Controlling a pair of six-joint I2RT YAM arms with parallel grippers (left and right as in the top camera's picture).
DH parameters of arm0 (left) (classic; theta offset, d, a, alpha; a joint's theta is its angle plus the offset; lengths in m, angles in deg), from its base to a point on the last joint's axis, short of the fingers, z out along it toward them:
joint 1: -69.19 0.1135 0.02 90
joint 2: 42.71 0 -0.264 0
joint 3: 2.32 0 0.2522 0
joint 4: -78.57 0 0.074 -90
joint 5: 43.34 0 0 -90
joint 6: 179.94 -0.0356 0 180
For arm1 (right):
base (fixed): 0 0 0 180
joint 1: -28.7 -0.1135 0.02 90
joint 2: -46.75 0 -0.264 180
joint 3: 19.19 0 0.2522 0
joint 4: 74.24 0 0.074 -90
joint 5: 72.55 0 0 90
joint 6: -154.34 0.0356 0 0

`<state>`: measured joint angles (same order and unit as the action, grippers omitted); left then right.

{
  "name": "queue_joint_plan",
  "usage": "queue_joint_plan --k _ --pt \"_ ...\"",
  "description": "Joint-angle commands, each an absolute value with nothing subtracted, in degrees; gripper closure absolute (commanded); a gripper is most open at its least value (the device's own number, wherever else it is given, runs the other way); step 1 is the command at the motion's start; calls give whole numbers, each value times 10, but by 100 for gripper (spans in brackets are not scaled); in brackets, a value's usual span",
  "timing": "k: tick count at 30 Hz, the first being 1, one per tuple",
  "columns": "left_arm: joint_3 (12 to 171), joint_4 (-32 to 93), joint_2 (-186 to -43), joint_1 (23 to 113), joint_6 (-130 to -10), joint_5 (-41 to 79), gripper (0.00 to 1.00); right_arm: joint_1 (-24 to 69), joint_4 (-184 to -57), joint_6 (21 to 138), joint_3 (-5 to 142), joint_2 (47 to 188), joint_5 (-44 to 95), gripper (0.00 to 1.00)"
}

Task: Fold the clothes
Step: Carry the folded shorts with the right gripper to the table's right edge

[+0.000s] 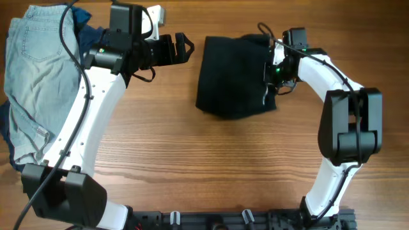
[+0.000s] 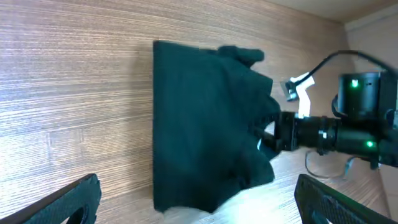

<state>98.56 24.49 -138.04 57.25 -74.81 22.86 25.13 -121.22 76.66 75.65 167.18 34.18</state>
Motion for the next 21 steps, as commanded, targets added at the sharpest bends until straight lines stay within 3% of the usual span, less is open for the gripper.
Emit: queue_joint_plan --k 1,7,16,21 --pt "988 245 -1372 570 -762 238 0 291 -1163 860 748 1704 420 96" --pt "988 251 -1372 570 -762 238 0 420 -1133 895 749 1704 419 96" --pt "988 254 -1372 570 -760 238 0 699 -1167 1104 749 1704 419 96" --pt "988 256 -1372 570 -760 238 0 777 -1138 1130 749 1704 417 96"
